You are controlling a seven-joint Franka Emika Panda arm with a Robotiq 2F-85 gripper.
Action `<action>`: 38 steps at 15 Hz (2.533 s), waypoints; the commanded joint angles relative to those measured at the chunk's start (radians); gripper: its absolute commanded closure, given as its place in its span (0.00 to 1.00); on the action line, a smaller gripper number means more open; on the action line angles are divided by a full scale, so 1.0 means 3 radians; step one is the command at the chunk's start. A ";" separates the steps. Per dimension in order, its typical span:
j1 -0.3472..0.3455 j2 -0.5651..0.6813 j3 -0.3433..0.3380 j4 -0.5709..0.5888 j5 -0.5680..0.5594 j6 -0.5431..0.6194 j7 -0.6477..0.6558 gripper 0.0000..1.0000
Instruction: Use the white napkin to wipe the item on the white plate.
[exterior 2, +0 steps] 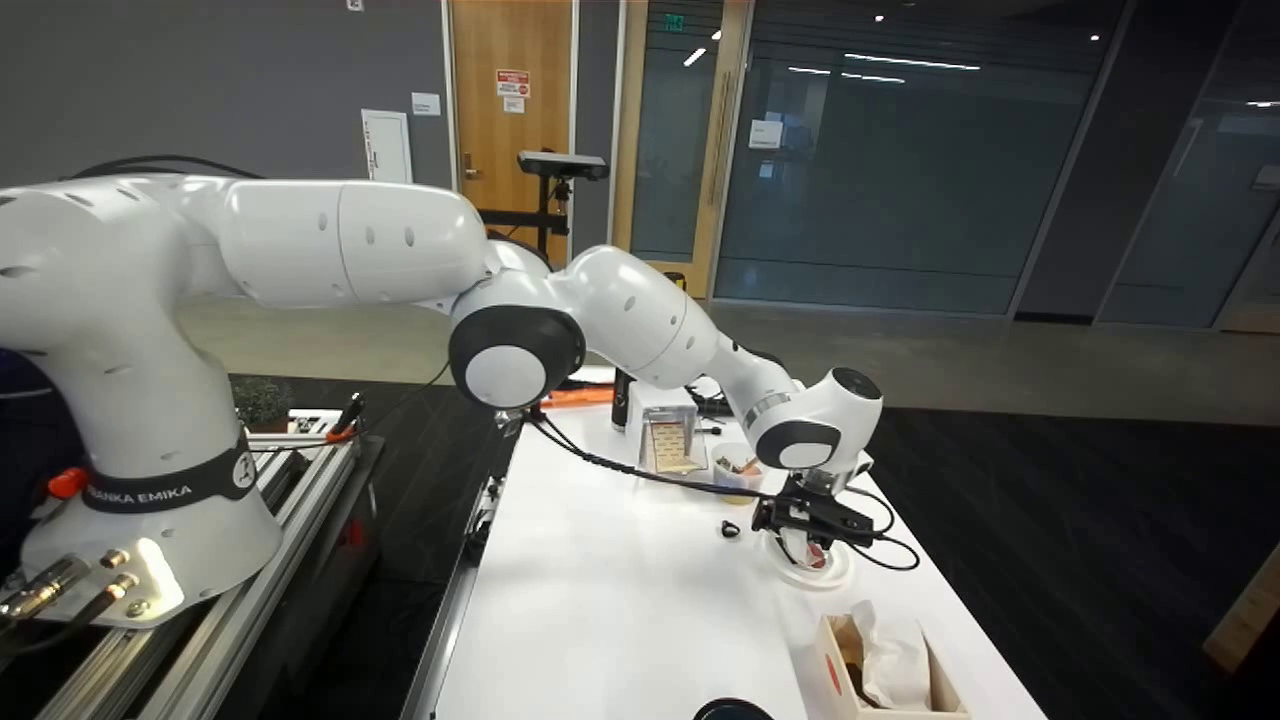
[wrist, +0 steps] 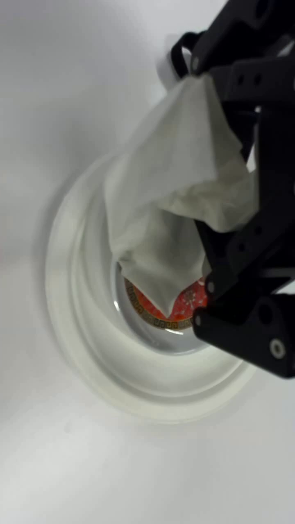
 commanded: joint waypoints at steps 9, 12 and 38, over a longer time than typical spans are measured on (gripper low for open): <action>0.0024 0.0006 0.0083 -0.0181 0.0117 0.0331 -0.0705 1.00; 0.0063 0.0006 -0.0101 -0.0153 0.0106 0.0443 -0.0266 1.00; 0.0194 -0.0004 -0.0352 -0.0109 -0.0032 0.0204 -0.0480 1.00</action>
